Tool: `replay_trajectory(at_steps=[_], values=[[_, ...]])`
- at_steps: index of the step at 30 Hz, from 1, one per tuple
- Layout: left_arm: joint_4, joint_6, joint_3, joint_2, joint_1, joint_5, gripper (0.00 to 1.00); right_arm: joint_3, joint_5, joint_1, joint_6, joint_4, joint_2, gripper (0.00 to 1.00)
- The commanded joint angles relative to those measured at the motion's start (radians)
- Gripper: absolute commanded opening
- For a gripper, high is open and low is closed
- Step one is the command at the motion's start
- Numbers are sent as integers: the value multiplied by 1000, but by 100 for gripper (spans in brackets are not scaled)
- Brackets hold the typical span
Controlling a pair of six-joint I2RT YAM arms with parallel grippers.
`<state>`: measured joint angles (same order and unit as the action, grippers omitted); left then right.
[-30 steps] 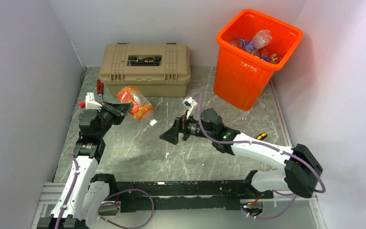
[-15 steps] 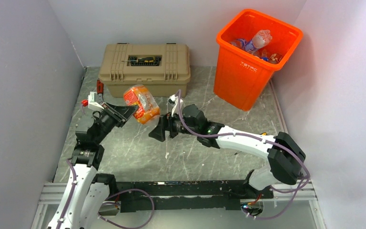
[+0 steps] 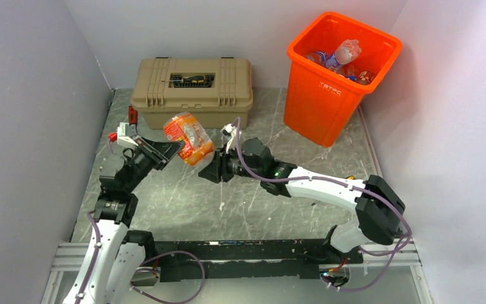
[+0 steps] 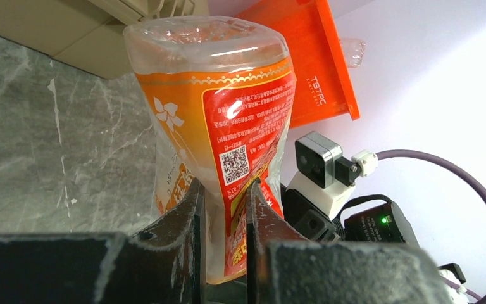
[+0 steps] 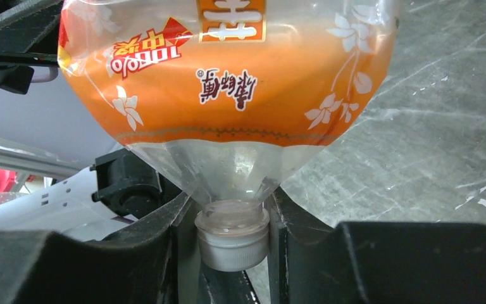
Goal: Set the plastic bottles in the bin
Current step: Pick up the plastic bottle at the center of the board, then place the plastic bottle in the trash bin.
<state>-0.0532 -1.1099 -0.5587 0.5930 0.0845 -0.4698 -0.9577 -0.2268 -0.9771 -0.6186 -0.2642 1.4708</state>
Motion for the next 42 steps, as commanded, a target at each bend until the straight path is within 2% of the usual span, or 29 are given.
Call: replay_trajectory(at_steps=[1, 2, 3, 6, 7, 9, 10, 11, 15, 19, 22, 24, 25, 28, 29, 34, 37, 42], values=[[-6, 18, -47, -24, 11, -30, 0, -35, 0, -3, 9, -58, 0, 13], [-6, 18, -45, -25, 12, -29, 0, -40, 1, -4, 16, -48, 1, 3], [-7, 18, -42, -27, 12, -30, 0, -41, 5, -7, 27, -37, 0, 0], [13, 32, -47, -25, 13, -31, 0, -25, 8, -12, 58, -26, -22, 0], [45, 47, -62, -25, 13, -18, 14, -19, 22, -13, 70, -12, -36, 0], [146, 92, -109, -20, 14, 10, 59, -10, 65, -14, 110, 44, -88, 0], [174, 105, -134, -16, 14, 33, 87, -9, 96, -14, 136, 84, -122, 0], [184, 108, -162, -10, 14, 53, 98, -14, 134, -14, 169, 136, -163, 0], [197, 153, -337, 72, 14, 78, 100, -86, 381, -5, 287, 408, -355, 0], [257, 286, -489, 147, 14, 129, 99, -320, 649, 19, 397, 670, -431, 0], [295, 401, -515, 186, 14, 186, 98, -513, 897, 47, 484, 741, -413, 0], [367, 440, -514, 209, 14, 252, 97, -605, 1027, 129, 565, 705, -376, 0], [386, 443, -500, 215, 14, 279, 97, -642, 1005, 210, 571, 677, -362, 0], [381, 404, -415, 209, 13, 337, 97, -717, 843, 507, 442, 655, -299, 0], [363, 402, -374, 204, 13, 339, 96, -743, 841, 577, 414, 655, -260, 0], [342, 404, -296, 200, 13, 373, 96, -776, 824, 762, 379, 555, -185, 0], [338, 379, -274, 217, 14, 352, 96, -878, 837, 828, 403, 599, -72, 0], [310, 369, -253, 273, 14, 257, 94, -1037, 763, 957, 299, 685, 102, 0]])
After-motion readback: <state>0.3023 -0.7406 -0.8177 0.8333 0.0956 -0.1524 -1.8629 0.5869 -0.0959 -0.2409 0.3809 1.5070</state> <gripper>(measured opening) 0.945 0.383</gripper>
